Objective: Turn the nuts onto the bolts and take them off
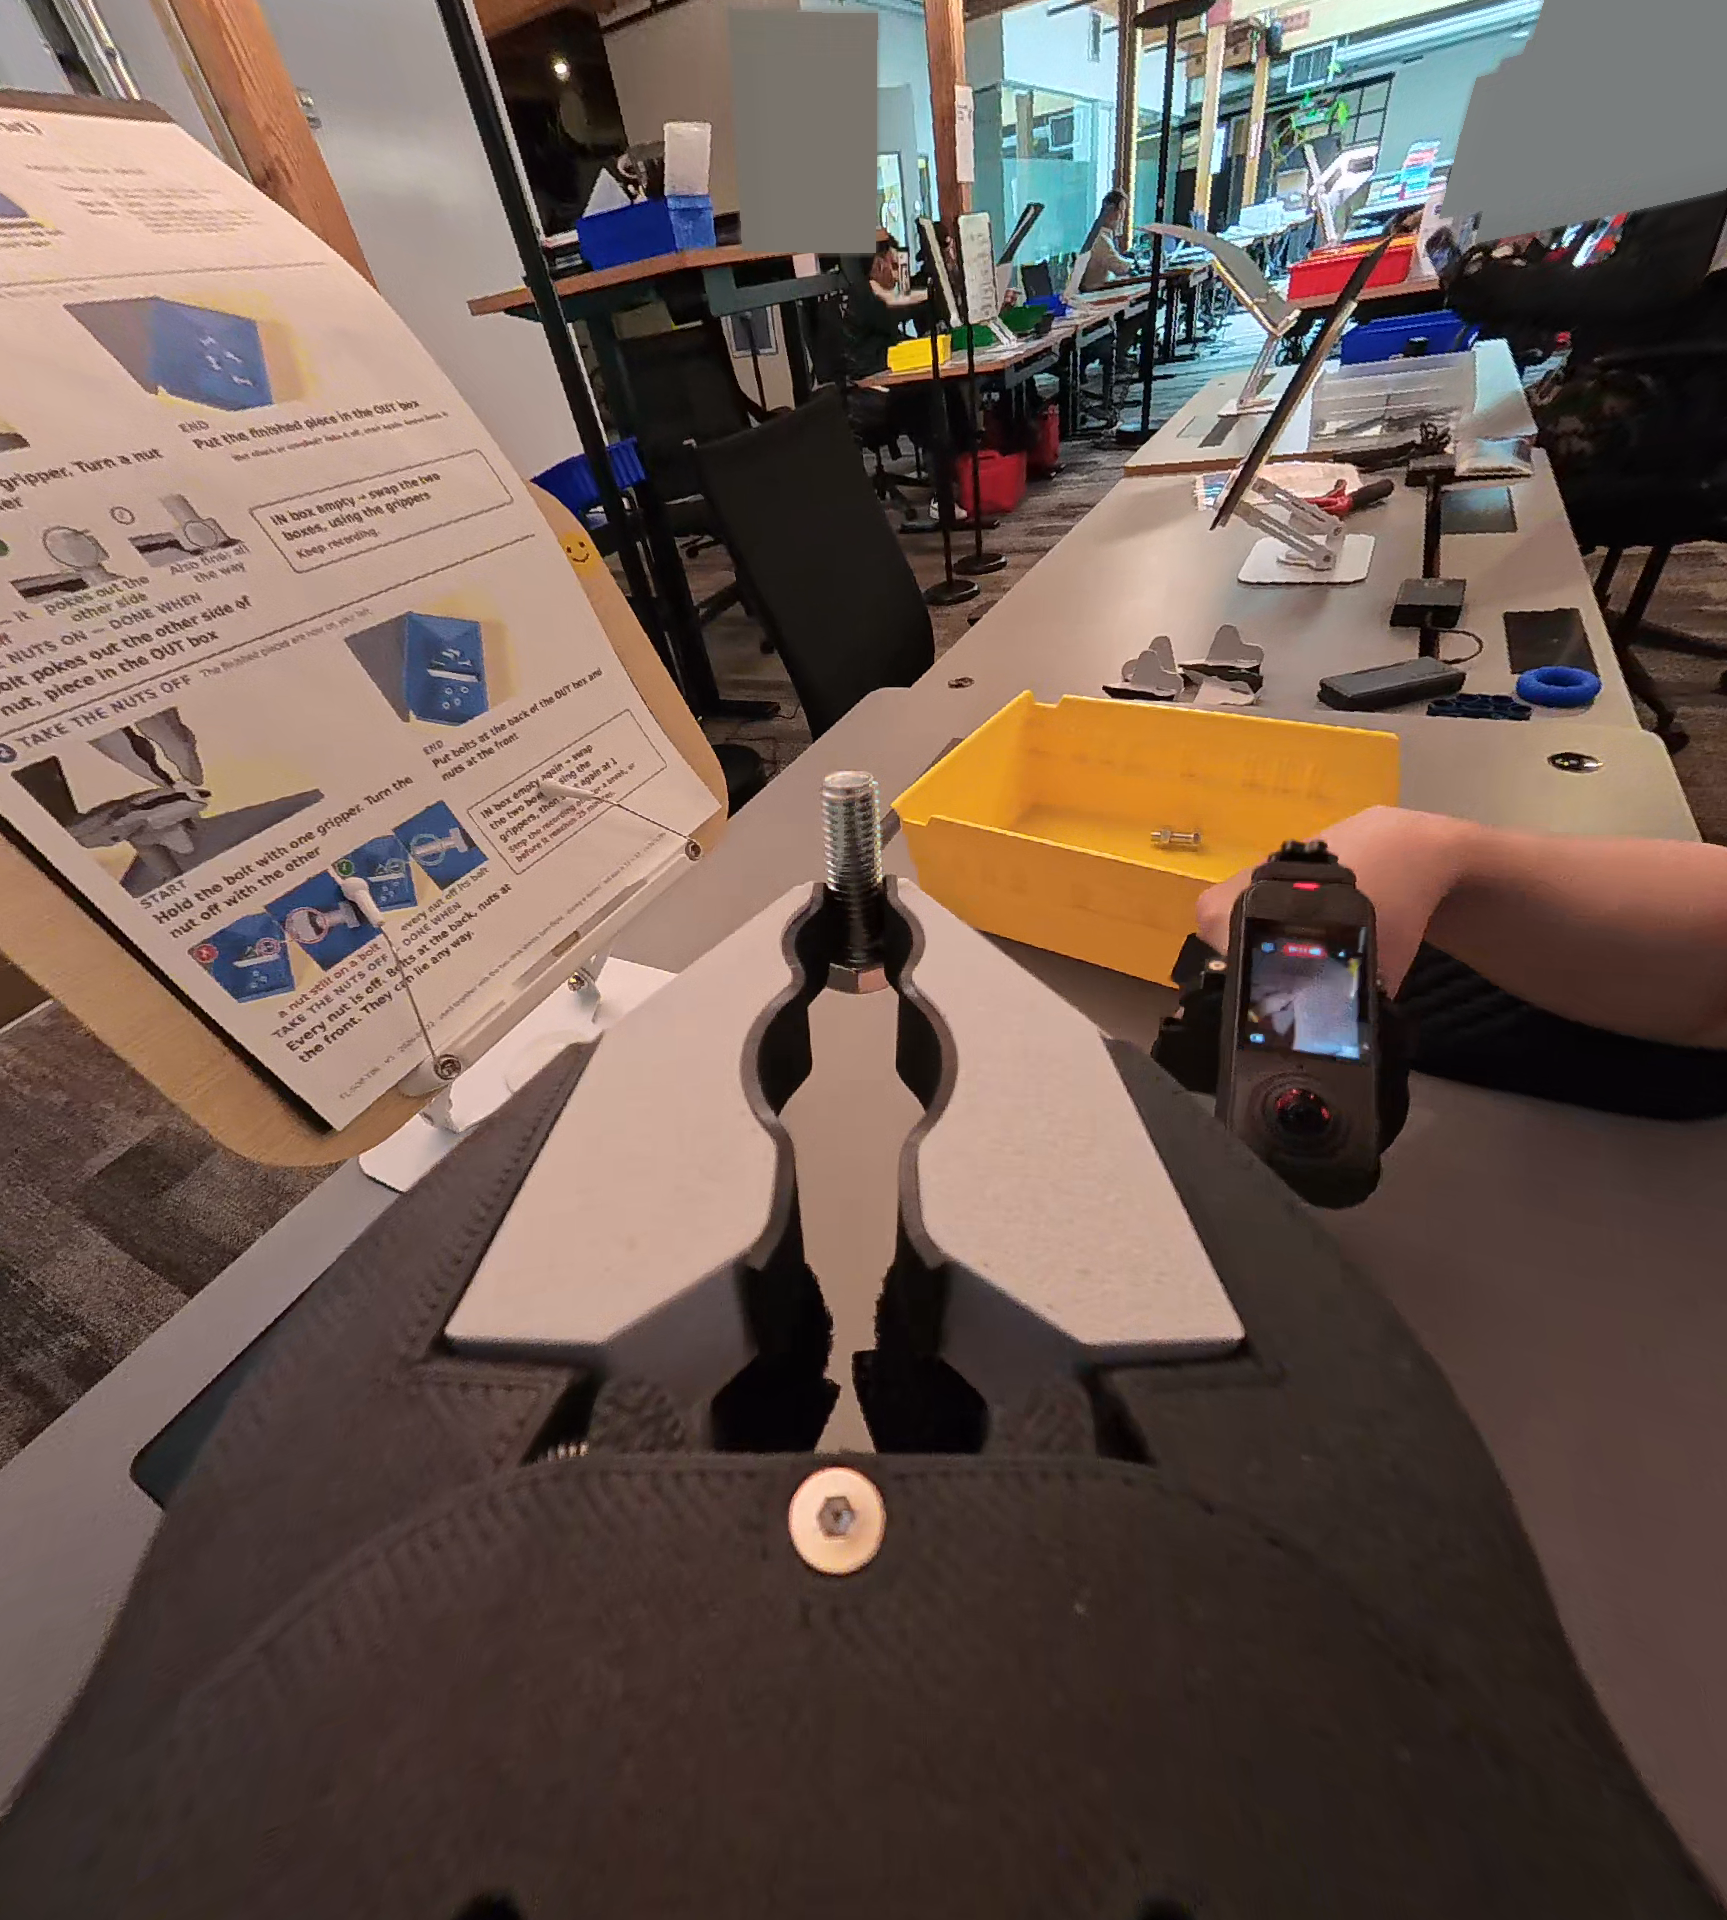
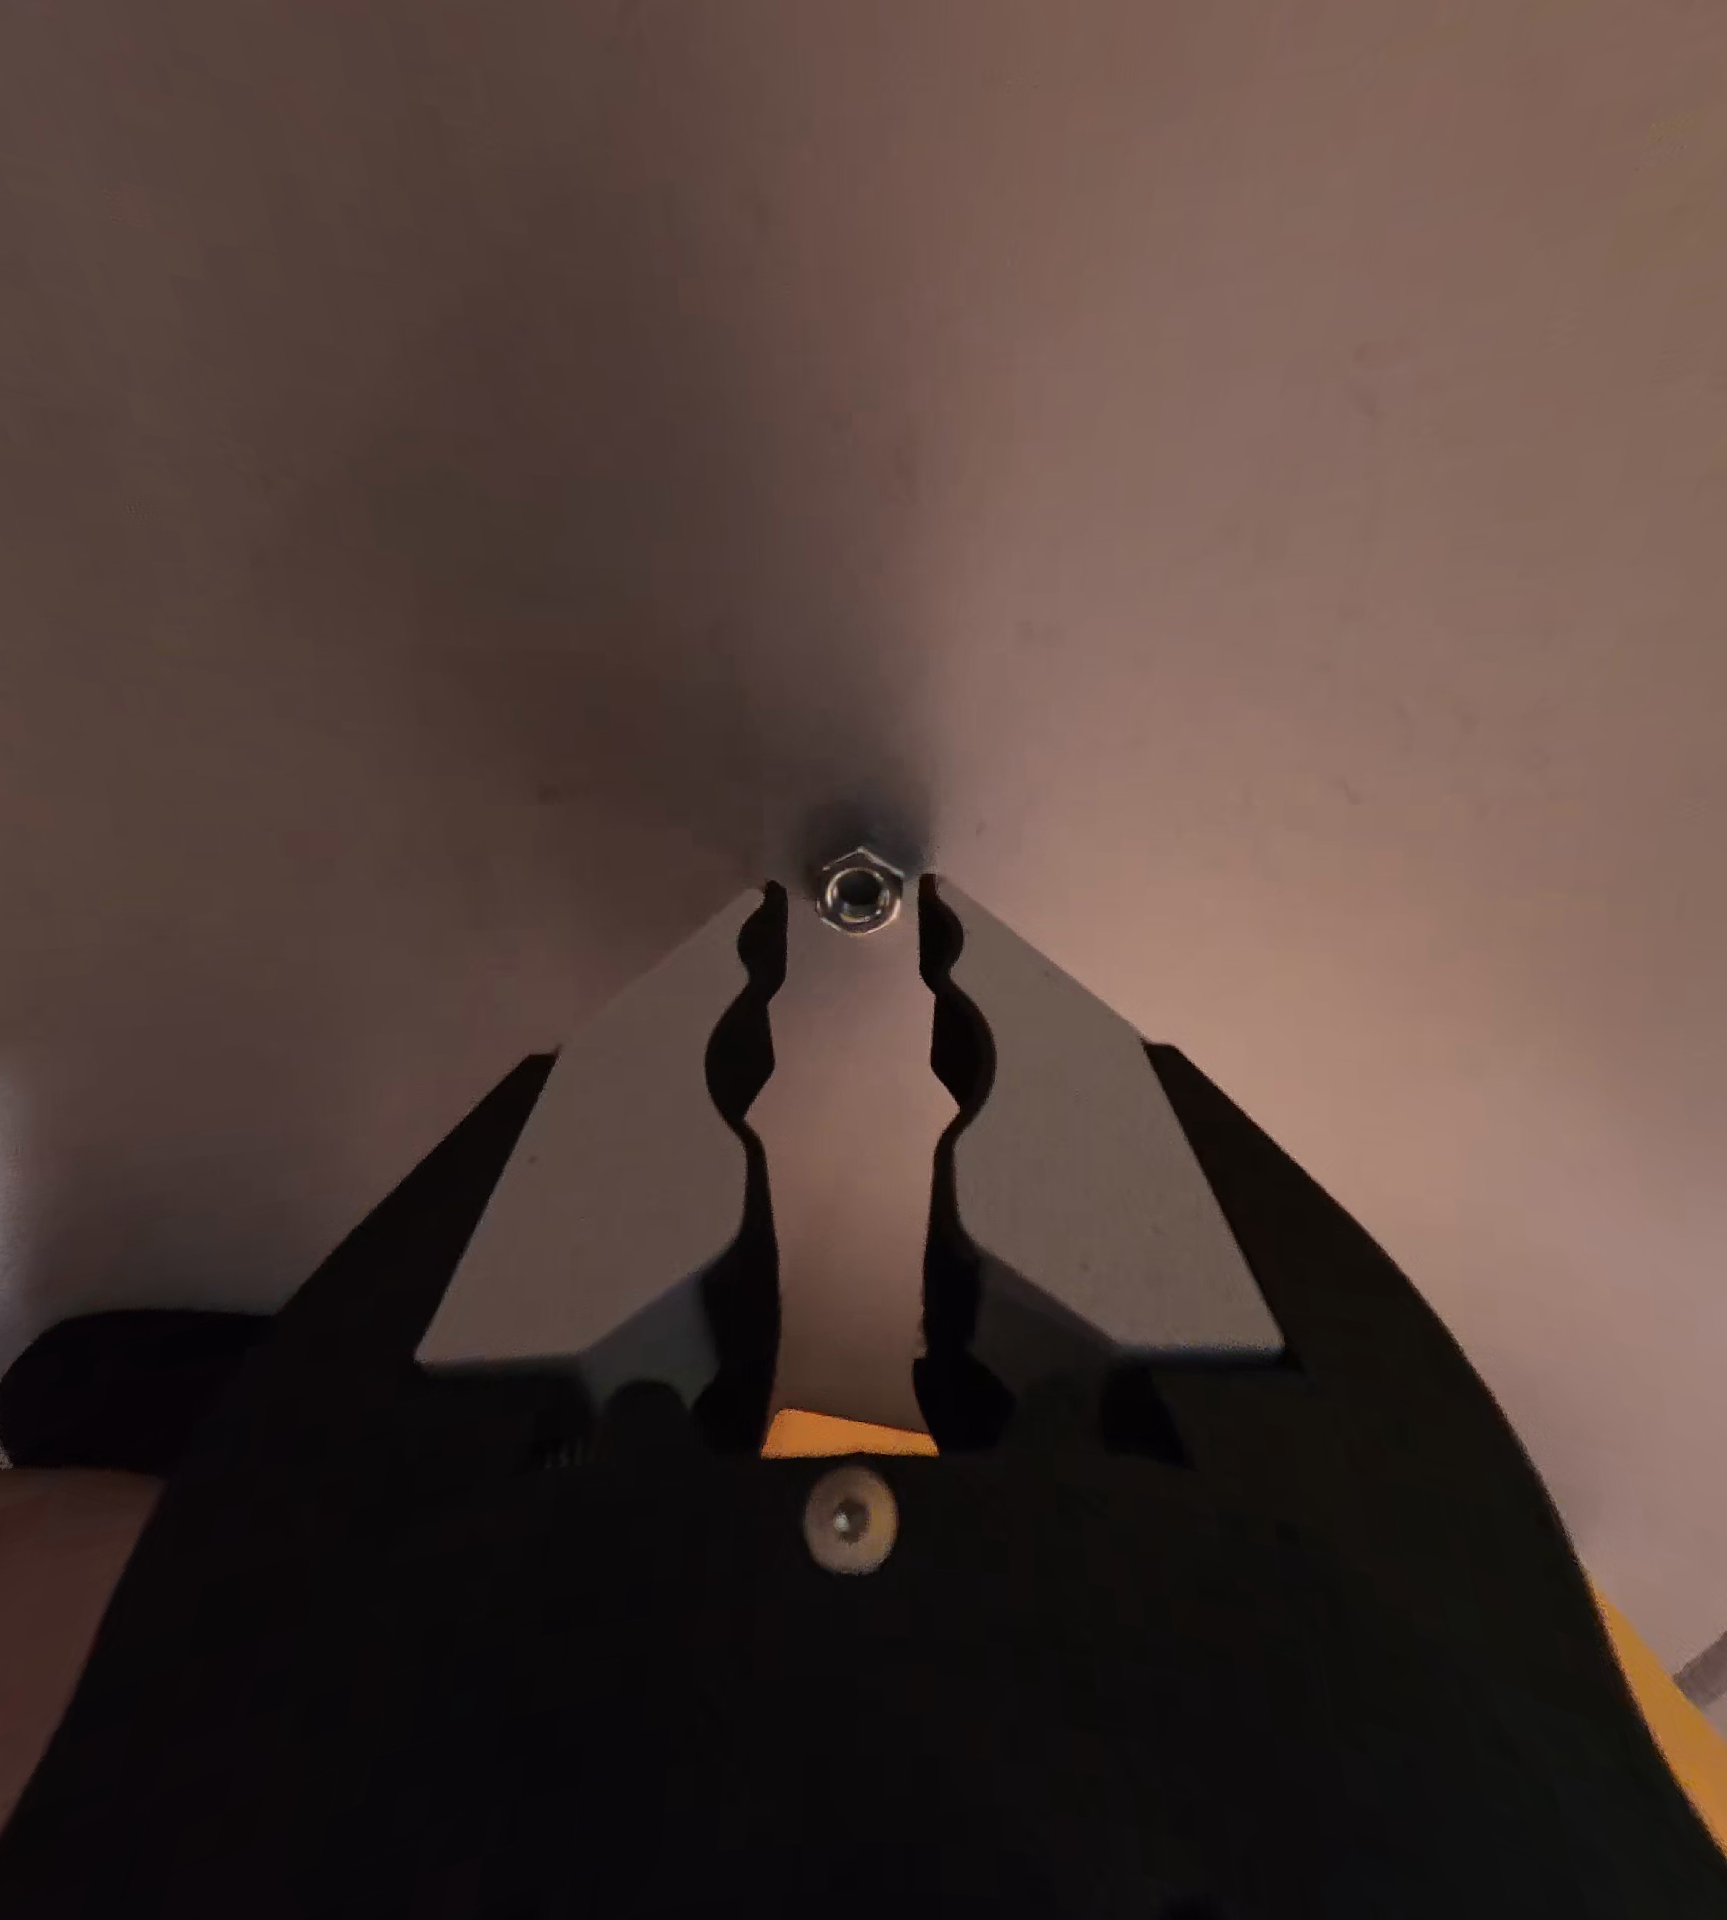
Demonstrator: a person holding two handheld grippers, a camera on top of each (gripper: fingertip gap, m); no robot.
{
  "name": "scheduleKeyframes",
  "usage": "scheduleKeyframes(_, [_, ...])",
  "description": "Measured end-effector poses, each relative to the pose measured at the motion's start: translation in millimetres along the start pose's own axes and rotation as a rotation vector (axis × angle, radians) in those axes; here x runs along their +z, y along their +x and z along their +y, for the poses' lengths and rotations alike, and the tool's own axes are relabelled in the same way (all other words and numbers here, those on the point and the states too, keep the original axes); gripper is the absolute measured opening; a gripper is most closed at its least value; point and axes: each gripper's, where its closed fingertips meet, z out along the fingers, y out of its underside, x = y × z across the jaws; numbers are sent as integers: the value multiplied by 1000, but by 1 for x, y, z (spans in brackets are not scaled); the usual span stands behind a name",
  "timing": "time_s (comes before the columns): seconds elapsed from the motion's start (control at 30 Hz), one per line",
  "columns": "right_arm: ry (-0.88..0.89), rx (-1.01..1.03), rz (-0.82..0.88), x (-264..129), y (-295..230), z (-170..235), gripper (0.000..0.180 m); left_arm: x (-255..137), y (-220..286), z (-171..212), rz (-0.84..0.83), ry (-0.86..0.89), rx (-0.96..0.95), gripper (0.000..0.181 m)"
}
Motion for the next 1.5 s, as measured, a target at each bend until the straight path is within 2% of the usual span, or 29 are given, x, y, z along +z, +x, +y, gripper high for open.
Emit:
scheduleKeyframes(0.23, [8, -10, -10, 4, 1, -1, 17, 1, 2, -2, 6, 10, 5, 7])
scheduleKeyframes(0.3, [22, -44, 57, -6, 9, 0, 17, 5, 4, -2, 19, 19, -4, 7])
scheduleKeyframes(0.4, [217, -87, 74, -51, 1, -14, 17, 26, 12, 6, 71, -1, -25, 7])
scheduleKeyframes(0.53, [497, -99, 296, -137, 12, -12, 16, 89, 18, 44, 3, -156, 3, 7])
scheduleKeyframes(0.63, [730, -98, 450, -197, 16, 1, 16, 143, 55, 83, 62, -279, 117, 7])
scheduleKeyframes(0.7, [764, -66, 520, -212, 24, 19, 16, 168, 69, 115, 41, -384, 270, 7])
scheduleKeyframes(0.77, [711, -37, 544, -206, 34, 39, 16, 183, 71, 132, -24, -415, 444, 7])
scheduleKeyframes(0.83, [630, -20, 582, -195, 48, 52, 16, 190, 77, 140, -30, -413, 529, 7])
scheduleKeyframes(0.9, [562, -41, 601, -181, 57, 56, 16, 193, 93, 143, 53, -385, 556, 7])
scheduleKeyframes(1.1, [510, -112, 605, -164, 62, 42, 17, 193, 100, 148, 85, -356, 643, 7])
scheduleKeyframes(1.5, [502, -196, 616, -167, 48, 38, 17, 188, 121, 127, 147, -249, 668, 7])
